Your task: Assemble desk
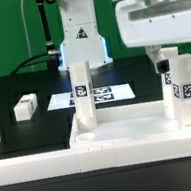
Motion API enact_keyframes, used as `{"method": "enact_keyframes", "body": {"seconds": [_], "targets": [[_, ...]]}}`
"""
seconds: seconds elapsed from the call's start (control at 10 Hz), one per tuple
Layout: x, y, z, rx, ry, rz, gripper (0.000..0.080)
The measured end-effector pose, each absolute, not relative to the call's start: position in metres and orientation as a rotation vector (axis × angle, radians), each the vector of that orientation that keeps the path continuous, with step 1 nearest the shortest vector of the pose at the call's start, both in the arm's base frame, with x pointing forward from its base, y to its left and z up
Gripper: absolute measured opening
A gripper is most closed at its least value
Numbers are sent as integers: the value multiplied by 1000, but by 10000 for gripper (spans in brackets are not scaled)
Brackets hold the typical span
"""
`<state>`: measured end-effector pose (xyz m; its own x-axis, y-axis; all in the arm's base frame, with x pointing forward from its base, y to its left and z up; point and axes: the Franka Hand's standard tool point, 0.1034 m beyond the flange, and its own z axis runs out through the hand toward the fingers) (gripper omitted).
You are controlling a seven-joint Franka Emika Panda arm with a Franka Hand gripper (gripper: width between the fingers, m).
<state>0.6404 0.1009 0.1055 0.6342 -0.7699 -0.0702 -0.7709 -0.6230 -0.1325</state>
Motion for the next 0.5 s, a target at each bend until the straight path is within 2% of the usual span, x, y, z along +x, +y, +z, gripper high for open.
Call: {"method": "enact_keyframes", "body": {"seconds": [0.1, 0.4, 0.5], "targets": [[639, 109, 103, -2722, 1218, -10, 639], [639, 101, 103, -2876, 899, -45, 649], [641, 102, 108, -2991, 609, -41, 649]]}}
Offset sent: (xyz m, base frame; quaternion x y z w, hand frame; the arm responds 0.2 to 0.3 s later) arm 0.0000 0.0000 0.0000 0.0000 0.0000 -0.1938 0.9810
